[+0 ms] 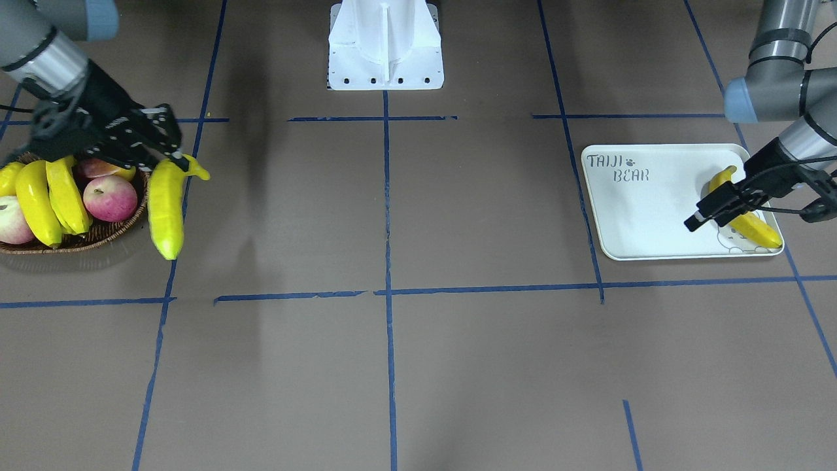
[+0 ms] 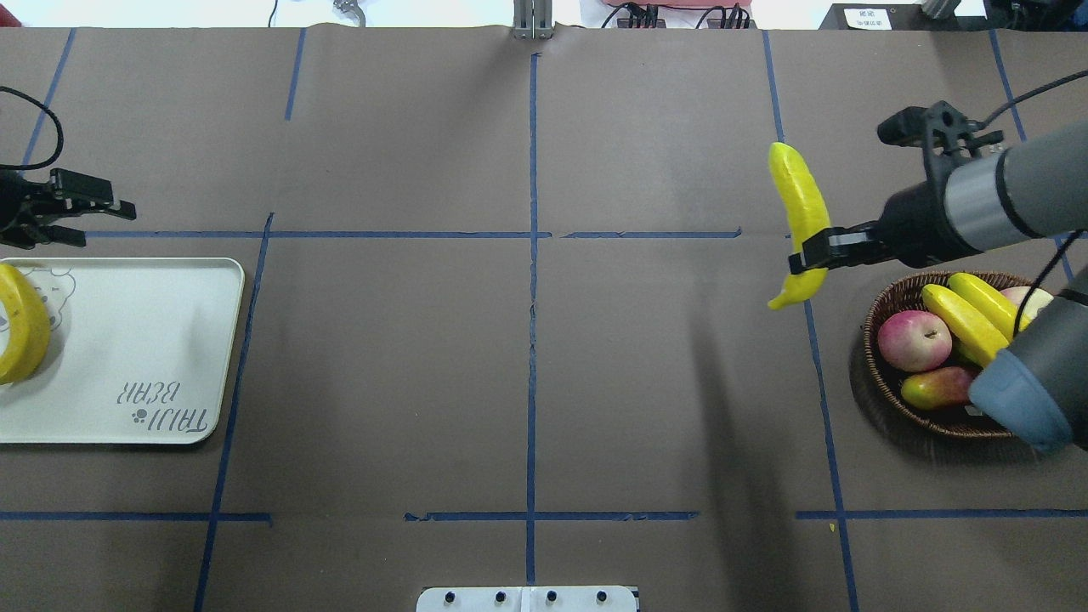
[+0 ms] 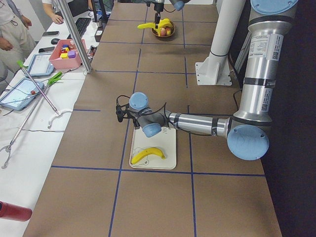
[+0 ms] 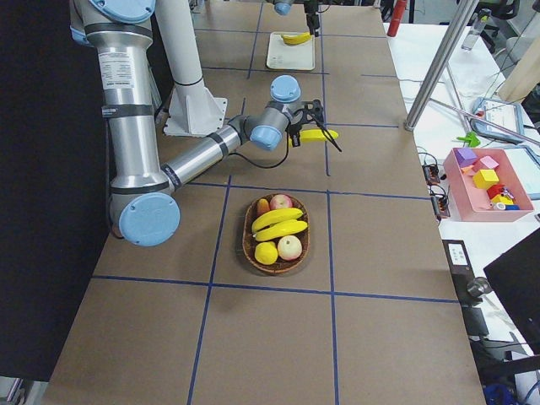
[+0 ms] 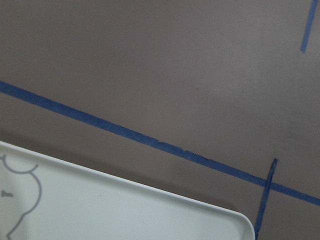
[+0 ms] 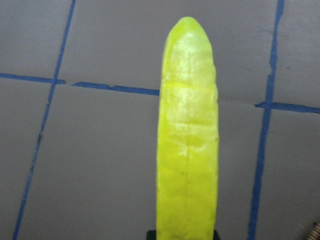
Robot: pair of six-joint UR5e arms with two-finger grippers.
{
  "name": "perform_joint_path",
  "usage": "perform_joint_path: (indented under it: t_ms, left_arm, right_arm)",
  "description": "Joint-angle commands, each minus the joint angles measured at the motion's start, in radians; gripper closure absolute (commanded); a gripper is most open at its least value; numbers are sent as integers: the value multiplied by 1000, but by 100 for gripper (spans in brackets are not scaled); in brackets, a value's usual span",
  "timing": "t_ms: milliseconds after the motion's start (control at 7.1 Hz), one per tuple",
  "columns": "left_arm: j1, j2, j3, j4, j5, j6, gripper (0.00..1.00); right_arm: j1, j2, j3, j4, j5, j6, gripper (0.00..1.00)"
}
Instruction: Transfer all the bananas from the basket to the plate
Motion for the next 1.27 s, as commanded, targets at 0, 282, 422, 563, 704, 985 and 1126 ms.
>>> perform_joint_path:
  t_ms: [0,282,422,563,704,985,1126]
  left_arm:
    - [54,-141,-3,-19,-1,-17,0]
    - [170,-286,-21,-19,2,-185,0]
    - [201,-343,-20,-19,19,-240,0]
    - [257,-395,-21,-21,76,-267,0]
    - [303,-432,-21,-21,144,-268,0]
    - [357,-497,-23,-19,222,-326,0]
    - [365,-514,-23,-18,229,-336,0]
  right_arm:
    - [-81,151,-93,81,-75,123,100]
    - [-199,232,-142,158,-213,238,100]
    - [-242,270,-147,158,-273,276,100]
    - [-277,344,-191,160,-342,310,100]
    - [-302,396,-227,160,-382,338,100]
    - [-341,430,-235,158,-438,360,100]
    - [-345,432,-235,158,-441,360,100]
